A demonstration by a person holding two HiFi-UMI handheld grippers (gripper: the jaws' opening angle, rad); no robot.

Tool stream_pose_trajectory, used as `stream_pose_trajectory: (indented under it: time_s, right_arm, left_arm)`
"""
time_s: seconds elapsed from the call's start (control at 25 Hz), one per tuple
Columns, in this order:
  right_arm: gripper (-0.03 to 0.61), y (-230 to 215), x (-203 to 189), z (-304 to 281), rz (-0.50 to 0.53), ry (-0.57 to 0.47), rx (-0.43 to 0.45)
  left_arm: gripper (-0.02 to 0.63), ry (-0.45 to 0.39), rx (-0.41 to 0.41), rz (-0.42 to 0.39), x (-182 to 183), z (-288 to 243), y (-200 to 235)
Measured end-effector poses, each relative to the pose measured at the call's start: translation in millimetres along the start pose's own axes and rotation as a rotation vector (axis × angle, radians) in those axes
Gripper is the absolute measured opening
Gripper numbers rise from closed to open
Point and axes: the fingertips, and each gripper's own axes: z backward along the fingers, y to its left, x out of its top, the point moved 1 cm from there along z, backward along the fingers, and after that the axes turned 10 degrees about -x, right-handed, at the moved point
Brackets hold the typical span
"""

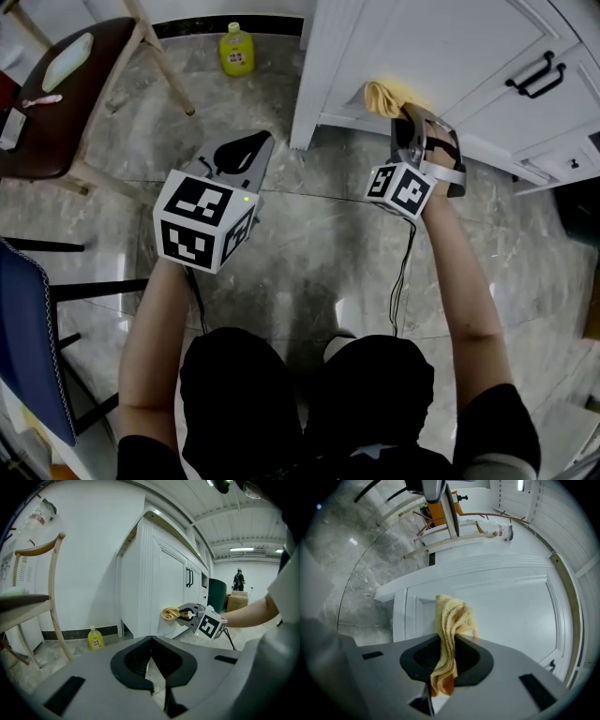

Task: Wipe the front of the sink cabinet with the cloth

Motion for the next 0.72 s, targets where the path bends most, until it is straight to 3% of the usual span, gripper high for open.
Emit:
stream_pose_trajectory:
  time_s: [0.52,0.72]
  right_arm:
    - [0.064,61.4,-4.6,5.4,0.075,0.010,0.129]
    - [0.064,68.2,-4.2,15.1,0.058,0.009,0.141]
  left_arm:
    - [0.016,0.002,-0.001,0.044,-27.2,7.8,4.9]
    - [0.017,0.004,0.002,0.039,-26.8,11.0,5.8]
